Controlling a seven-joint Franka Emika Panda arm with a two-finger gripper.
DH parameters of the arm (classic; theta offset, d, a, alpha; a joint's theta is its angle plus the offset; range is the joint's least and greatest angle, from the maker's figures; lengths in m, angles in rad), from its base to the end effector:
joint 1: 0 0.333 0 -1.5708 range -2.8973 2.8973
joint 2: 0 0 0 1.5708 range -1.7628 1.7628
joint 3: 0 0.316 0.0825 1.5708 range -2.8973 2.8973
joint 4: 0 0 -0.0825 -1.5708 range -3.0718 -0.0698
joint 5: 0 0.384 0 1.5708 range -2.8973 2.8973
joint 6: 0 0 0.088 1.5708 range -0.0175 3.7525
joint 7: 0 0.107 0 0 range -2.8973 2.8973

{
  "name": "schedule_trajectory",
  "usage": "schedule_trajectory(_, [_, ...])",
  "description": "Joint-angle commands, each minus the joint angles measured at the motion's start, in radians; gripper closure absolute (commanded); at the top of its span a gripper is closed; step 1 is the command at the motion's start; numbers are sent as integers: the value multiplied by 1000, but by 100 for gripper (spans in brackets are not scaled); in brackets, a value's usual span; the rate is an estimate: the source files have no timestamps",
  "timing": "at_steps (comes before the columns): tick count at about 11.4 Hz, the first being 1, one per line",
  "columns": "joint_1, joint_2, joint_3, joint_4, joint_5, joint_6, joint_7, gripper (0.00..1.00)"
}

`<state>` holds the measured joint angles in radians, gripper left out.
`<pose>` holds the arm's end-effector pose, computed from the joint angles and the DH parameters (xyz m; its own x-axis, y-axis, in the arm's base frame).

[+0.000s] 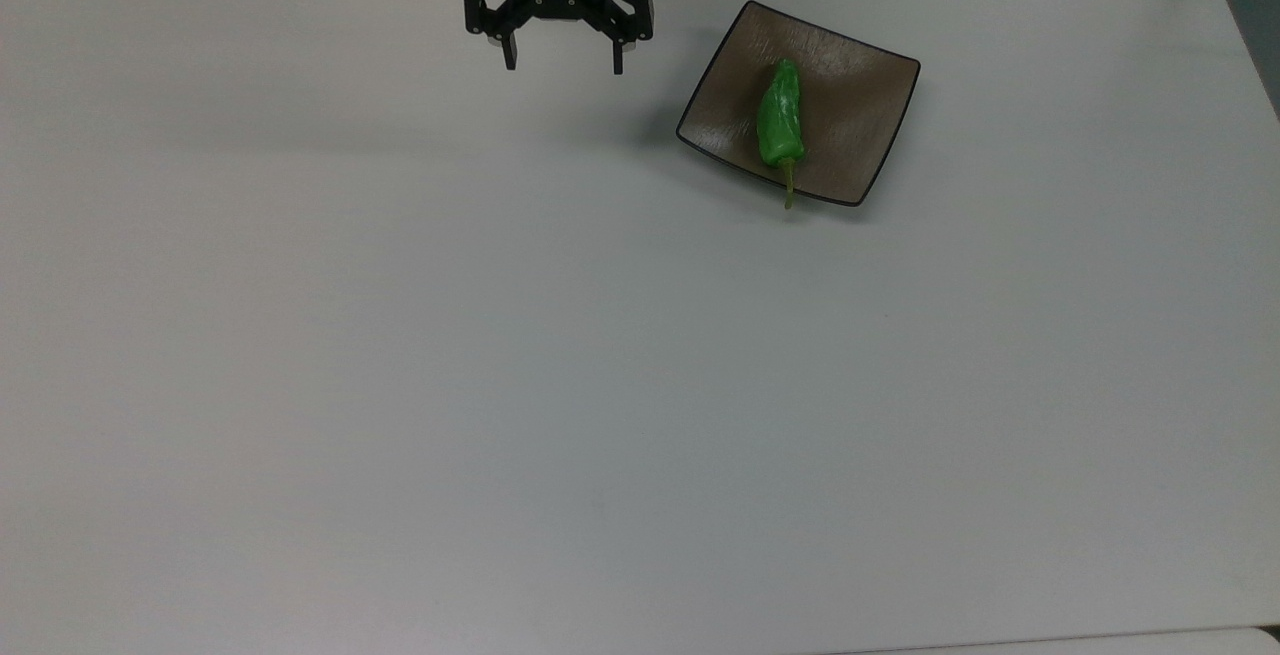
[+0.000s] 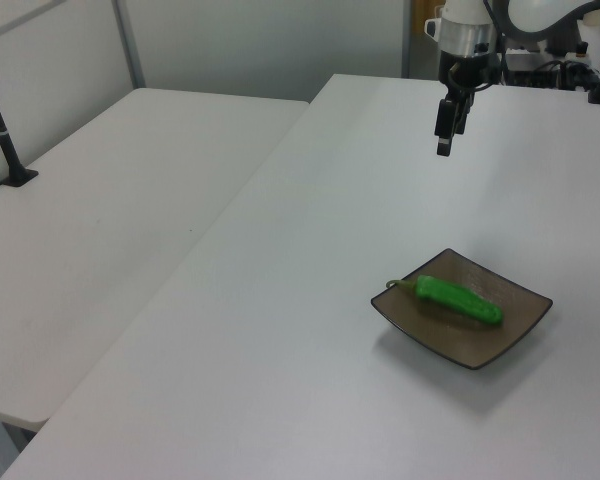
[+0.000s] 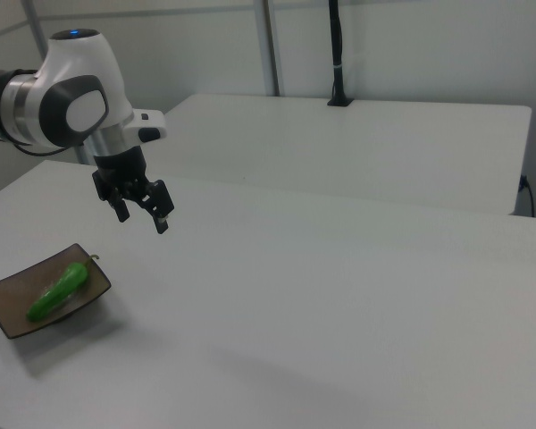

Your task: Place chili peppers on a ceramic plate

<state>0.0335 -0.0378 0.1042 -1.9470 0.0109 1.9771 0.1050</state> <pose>0.5498 0.0775 0.5013 0.9974 0.0283 0.0666 0.0292 -0.9995 -0.0134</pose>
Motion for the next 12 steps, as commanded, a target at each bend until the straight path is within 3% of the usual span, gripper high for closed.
schedule_trajectory(1, [-3, 1, -21, 11, 46, -18, -37, 0])
schedule_trajectory(6, [3, 50, -24, 48, 76, -17, -45, 0])
schedule_trajectory(12, [26, 48, -23, 63, 8, -32, -71, 0])
